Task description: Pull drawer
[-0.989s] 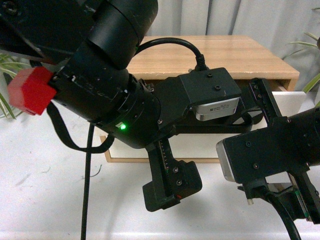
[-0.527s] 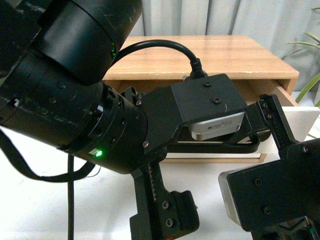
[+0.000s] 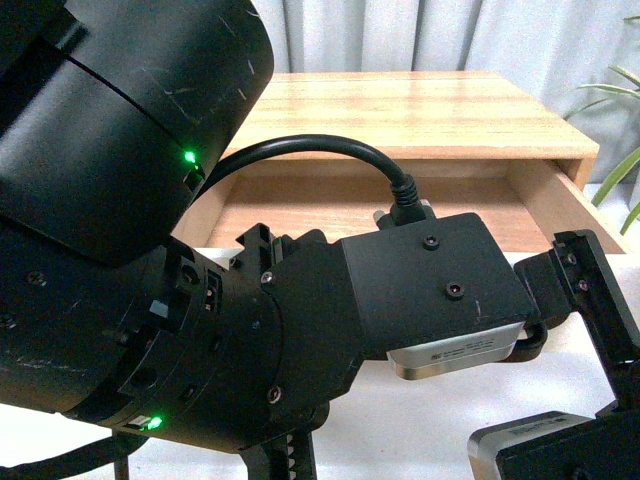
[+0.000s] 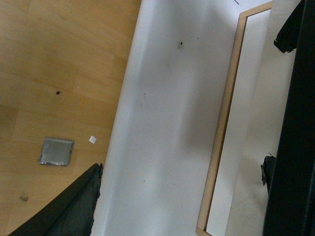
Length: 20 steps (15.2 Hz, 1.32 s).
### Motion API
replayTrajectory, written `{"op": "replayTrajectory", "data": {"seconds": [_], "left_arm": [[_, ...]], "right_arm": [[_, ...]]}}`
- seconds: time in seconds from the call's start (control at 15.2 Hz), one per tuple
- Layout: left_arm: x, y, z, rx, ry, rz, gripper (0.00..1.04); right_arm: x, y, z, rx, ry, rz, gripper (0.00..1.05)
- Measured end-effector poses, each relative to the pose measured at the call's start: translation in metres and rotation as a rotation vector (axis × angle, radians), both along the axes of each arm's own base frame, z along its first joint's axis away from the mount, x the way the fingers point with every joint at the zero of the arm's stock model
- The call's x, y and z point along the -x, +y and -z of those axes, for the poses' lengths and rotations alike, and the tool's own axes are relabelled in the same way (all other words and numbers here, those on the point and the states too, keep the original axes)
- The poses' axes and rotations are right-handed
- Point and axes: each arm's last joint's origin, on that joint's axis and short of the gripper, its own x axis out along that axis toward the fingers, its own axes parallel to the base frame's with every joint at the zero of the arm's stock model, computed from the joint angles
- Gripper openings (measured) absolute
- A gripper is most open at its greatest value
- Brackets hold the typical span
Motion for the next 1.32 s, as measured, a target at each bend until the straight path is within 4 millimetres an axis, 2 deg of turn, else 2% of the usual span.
{"op": "replayTrajectory", "data": {"seconds": [0.33,0.4,0.46,0.73,0.99,1.12,1.32], "left_arm": [[0.000,0.000,-0.004,0.012,-0.001,-0.015,0.98],[-0.001,0.001,-0.010,0.031,-0.013,-0.031,0.98],[-0.004,0.003,-0.026,0.064,-0.056,-0.048,0.98],[0.000,0.005,-0.039,0.101,-0.054,-0.057,0.98],[0.007,0.012,-0.060,0.195,-0.054,-0.059,0.98],[0.008,0.017,-0.073,0.260,-0.071,-0.072,0.98],[0.005,0.035,-0.099,0.400,-0.142,-0.138,0.98]], "right_arm": [[-0.003,-0.001,-0.002,-0.006,-0.002,0.005,0.98],[-0.003,-0.004,-0.008,-0.004,-0.009,0.023,0.98],[-0.006,-0.007,-0.023,-0.007,-0.045,0.052,0.98],[-0.004,-0.009,-0.034,-0.010,-0.054,0.064,0.98],[-0.001,-0.014,-0.052,-0.057,-0.063,0.086,0.98],[-0.001,-0.019,-0.062,-0.113,-0.065,0.105,0.98],[-0.005,-0.027,-0.082,-0.251,-0.092,0.151,0.98]]}}
